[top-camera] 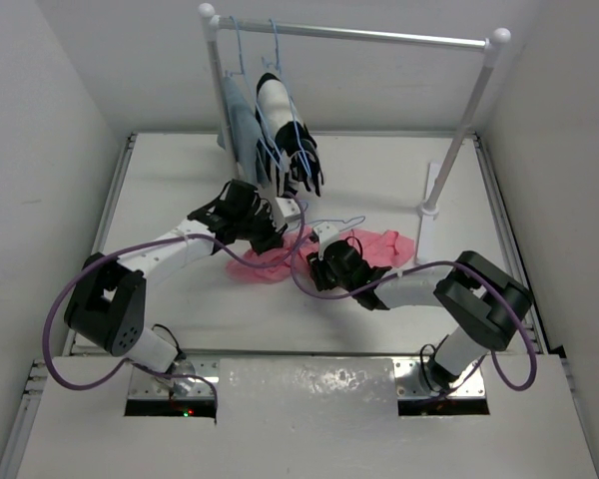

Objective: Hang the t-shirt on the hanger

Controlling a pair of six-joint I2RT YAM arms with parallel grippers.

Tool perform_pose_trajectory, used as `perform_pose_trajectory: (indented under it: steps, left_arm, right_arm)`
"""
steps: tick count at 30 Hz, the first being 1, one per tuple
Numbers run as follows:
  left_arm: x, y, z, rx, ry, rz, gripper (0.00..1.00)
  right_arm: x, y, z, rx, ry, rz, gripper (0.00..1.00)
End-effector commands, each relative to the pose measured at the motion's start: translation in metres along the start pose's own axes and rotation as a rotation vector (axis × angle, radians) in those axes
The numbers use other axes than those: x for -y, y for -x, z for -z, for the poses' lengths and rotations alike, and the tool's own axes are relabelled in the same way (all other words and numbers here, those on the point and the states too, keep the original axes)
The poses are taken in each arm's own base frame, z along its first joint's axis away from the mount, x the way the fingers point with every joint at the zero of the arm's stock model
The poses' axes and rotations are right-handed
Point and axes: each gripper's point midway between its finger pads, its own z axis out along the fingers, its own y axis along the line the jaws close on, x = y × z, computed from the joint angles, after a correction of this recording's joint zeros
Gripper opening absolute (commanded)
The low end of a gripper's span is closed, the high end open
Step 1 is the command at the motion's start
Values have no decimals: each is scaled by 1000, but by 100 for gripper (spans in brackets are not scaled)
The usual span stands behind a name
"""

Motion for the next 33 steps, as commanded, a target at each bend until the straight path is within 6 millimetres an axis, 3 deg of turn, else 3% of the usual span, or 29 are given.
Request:
perform_pose_trajectory:
  steps: [1, 7, 9, 10, 13, 15, 16, 17, 19, 22, 26, 28, 33]
  left_arm:
    - [-5, 17, 5, 60, 2, -47, 0]
    - [-3, 16, 4, 61, -6, -45, 0]
    - [-5, 15, 5, 51, 2, -51, 0]
    - [-5, 15, 7, 45, 4, -58, 0]
    - [-6, 14, 9, 38, 8, -68, 0]
    - [-6, 12, 13, 27, 18, -70, 0]
    - [-11, 3, 23, 2, 3, -24, 0]
    - [-8, -1, 26, -1, -22, -1, 0]
    - [-6, 3, 39, 30, -62, -132, 0]
    - [13, 3, 49, 54, -154, -248, 0]
    - [38, 10, 60, 108, -267, -329, 0]
    - [46, 11, 67, 120, -295, -358, 0]
    - [18, 34, 76, 180, -158, -252, 0]
  right_arm:
    - [-7, 13, 3, 49, 47, 7, 45]
    - [-19, 3, -10, -11, 98, 5, 44]
    - [-16, -4, -18, -58, 64, -19, 28]
    - [-10, -11, -18, -96, 34, -15, 13]
    - [6, -13, -11, -107, -27, -24, 0]
    - [8, 0, 4, -71, -5, -66, 0]
    - [16, 13, 25, -34, 22, -110, 0]
    - [16, 13, 25, -34, 22, -110, 0]
    - [19, 29, 41, 15, 46, -129, 0]
    - [36, 34, 49, 24, 68, -236, 0]
    - [41, 40, 55, 67, 109, -326, 0]
    - [41, 31, 56, 37, 124, -353, 0]
    - [35, 1, 63, -46, 186, -390, 0]
